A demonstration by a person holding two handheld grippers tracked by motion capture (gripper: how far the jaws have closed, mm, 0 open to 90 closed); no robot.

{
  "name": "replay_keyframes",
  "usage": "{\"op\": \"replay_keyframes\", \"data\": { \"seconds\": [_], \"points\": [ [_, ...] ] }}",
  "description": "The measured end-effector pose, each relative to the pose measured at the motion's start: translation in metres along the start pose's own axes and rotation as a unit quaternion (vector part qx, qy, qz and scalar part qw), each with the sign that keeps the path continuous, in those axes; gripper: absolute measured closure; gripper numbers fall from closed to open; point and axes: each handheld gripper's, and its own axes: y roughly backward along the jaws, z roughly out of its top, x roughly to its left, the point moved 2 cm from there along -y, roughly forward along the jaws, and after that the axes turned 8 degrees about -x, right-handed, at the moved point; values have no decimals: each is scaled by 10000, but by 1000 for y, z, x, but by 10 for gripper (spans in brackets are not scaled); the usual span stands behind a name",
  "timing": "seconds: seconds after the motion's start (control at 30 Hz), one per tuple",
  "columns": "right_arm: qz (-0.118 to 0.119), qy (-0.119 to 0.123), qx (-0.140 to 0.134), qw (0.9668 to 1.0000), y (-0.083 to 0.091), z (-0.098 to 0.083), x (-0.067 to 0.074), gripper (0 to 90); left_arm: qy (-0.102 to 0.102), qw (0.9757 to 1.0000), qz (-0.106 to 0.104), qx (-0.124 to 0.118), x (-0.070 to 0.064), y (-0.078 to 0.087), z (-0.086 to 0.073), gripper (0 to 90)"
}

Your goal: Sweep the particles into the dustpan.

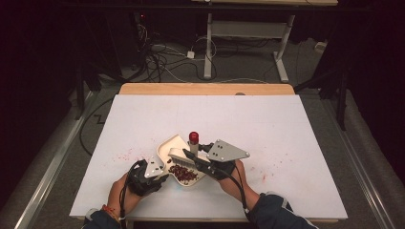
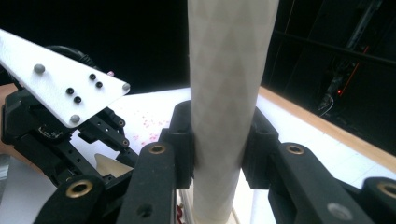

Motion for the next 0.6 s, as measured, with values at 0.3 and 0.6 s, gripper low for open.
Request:
{"op": "replay_keyframes", "data": {
  "seconds": [0.3, 0.6],
  "points": [
    [-325, -44, -213, 9992, 24, 15, -17, 704, -18, 9998, 167, -60, 9, 2, -5, 632],
    [-792, -77, -234, 9966, 67, 23, -45, 703, -122, 9988, 432, -182, 12, 8, -13, 632]
  ]
}}
